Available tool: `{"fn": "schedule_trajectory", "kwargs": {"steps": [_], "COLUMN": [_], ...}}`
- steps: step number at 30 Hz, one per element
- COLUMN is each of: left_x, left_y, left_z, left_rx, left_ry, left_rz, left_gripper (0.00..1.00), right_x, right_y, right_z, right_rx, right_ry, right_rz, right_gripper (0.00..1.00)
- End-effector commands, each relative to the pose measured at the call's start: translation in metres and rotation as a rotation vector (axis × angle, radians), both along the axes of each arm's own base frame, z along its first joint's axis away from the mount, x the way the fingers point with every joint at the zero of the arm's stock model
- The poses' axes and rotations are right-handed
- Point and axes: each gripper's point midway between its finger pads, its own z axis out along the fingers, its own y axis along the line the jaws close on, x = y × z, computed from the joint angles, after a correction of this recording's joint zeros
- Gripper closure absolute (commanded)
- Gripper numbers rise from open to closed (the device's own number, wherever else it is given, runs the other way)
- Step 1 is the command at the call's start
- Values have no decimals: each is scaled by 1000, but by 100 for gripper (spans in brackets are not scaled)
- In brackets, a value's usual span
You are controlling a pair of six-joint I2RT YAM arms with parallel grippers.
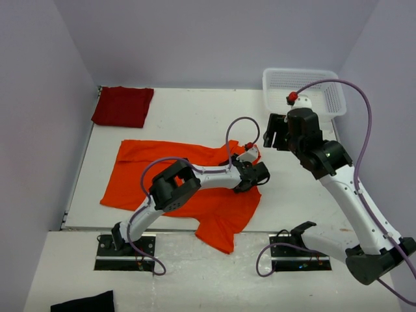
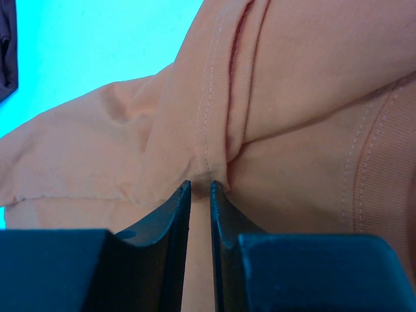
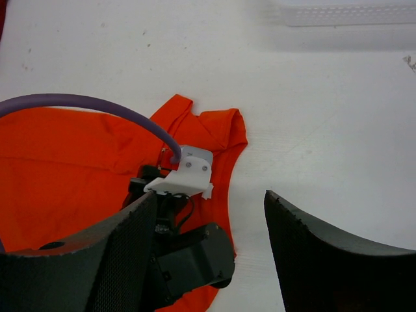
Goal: Fold and stack the t-shirts
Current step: Fold the flattened tshirt in 1/3 of the way
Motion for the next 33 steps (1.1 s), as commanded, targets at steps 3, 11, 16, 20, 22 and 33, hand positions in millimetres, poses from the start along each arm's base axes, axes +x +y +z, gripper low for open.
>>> {"fn": "schedule_trajectory", "kwargs": {"steps": [3,11,16,20,22,33], "left_x": [2,0,3,5,6,18], "left_y": [-15,-21,-28,-33,-33,-28], "left_z": [29,32,33,30,27,16], "left_rx": [-97,-121,-125,-121,-115,-107], "left_ry": [-39,-38,-37,-39,-40,-36], "left_rz": [-18,-37,-58,-71,-71,-61], "left_gripper": [80,78,74,73,72,73], "right_x": [-5,-5,-6,-8,-9,-17], "right_y": [-8,-5,-6,-7,-7,-11], "right_z": [20,11,12,16,17,20], "right_rx": [18,15,16,19,20,21], "right_ry": [-44,-20,-24,-37,-40,-47], "right_rz": [-27,-16,-15,-15,-7,-5], "right_gripper": [32,32,32,31,31,31]}}
